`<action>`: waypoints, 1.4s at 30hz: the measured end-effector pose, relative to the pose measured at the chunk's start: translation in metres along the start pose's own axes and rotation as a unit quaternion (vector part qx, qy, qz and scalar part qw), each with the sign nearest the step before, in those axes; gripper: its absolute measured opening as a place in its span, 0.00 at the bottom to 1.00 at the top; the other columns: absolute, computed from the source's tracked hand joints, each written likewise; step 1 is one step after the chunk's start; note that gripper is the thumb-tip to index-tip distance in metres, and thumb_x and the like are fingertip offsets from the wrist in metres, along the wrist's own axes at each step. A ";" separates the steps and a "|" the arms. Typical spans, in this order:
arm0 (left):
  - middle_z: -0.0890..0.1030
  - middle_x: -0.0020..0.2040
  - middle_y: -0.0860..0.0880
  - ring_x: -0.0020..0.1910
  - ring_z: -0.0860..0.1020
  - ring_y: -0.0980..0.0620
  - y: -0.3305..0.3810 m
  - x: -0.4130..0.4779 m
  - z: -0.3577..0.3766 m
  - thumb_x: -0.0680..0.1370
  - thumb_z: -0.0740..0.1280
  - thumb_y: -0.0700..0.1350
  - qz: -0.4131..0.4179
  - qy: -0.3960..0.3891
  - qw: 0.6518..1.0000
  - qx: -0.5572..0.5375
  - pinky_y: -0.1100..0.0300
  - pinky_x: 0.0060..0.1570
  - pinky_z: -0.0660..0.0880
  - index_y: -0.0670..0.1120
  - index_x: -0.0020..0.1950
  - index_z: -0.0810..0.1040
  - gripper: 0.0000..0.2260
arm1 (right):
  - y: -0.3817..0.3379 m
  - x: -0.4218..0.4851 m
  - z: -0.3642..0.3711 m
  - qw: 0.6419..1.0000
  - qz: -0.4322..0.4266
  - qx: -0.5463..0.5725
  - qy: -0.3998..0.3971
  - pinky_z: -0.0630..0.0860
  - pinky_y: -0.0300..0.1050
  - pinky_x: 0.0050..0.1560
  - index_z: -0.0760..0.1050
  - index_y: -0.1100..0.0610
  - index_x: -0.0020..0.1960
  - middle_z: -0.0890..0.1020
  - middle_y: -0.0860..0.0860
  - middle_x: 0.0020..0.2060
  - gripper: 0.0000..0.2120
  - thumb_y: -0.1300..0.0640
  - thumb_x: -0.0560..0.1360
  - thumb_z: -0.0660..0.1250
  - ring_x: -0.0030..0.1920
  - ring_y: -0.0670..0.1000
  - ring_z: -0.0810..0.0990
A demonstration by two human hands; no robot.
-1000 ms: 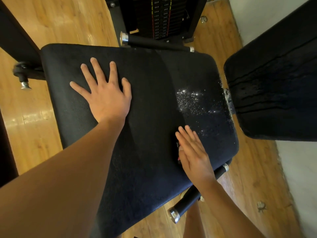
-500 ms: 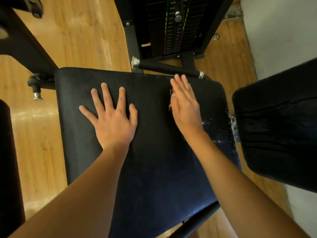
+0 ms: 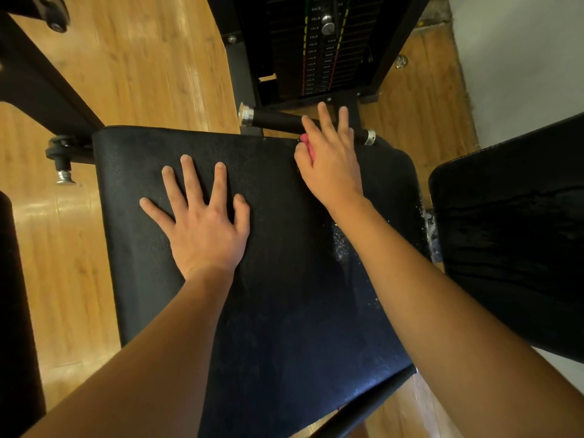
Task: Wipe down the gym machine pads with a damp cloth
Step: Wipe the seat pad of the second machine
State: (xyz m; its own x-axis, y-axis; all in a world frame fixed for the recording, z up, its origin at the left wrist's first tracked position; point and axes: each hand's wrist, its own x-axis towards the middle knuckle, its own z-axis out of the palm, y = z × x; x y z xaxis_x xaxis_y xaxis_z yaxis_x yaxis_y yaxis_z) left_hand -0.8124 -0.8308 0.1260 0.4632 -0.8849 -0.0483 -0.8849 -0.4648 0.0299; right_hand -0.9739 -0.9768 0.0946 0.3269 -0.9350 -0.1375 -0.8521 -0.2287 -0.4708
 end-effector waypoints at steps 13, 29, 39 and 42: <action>0.53 0.84 0.43 0.82 0.49 0.38 -0.001 0.000 0.003 0.84 0.53 0.59 -0.001 0.000 1.000 0.001 0.26 0.74 0.44 0.56 0.81 0.61 0.26 | 0.003 -0.052 0.009 0.999 -0.036 0.038 0.006 0.49 0.52 0.80 0.64 0.62 0.79 0.61 0.58 0.81 0.24 0.56 0.84 0.55 0.83 0.57 0.49; 0.54 0.83 0.42 0.82 0.50 0.38 0.002 -0.002 0.001 0.83 0.53 0.59 -0.001 0.006 1.000 -0.002 0.26 0.74 0.45 0.55 0.81 0.63 0.26 | -0.004 -0.025 0.009 0.999 -0.010 0.032 0.006 0.52 0.55 0.81 0.62 0.59 0.80 0.61 0.59 0.81 0.25 0.55 0.84 0.56 0.83 0.59 0.49; 0.53 0.84 0.43 0.82 0.49 0.38 0.003 0.000 -0.001 0.83 0.52 0.59 -0.003 -0.004 1.000 0.002 0.27 0.75 0.44 0.55 0.81 0.62 0.26 | -0.004 -0.048 0.009 0.999 -0.037 -0.001 0.001 0.45 0.52 0.80 0.59 0.61 0.81 0.57 0.60 0.81 0.25 0.55 0.85 0.52 0.83 0.59 0.47; 0.53 0.84 0.43 0.82 0.49 0.38 0.001 0.000 -0.001 0.83 0.52 0.59 -0.005 -0.005 1.000 0.002 0.27 0.75 0.44 0.55 0.81 0.62 0.26 | -0.005 -0.032 0.008 0.999 -0.043 0.001 -0.007 0.44 0.52 0.81 0.57 0.61 0.81 0.56 0.60 0.82 0.25 0.55 0.86 0.52 0.83 0.59 0.45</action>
State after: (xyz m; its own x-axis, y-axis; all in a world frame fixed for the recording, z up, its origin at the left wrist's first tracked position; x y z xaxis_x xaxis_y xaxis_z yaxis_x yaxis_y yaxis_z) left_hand -0.8135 -0.8318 0.1273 0.4713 -0.8800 -0.0590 -0.8806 -0.4733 0.0250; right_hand -0.9769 -0.9441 0.0943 0.4052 -0.9079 -0.1077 -0.8190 -0.3081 -0.4840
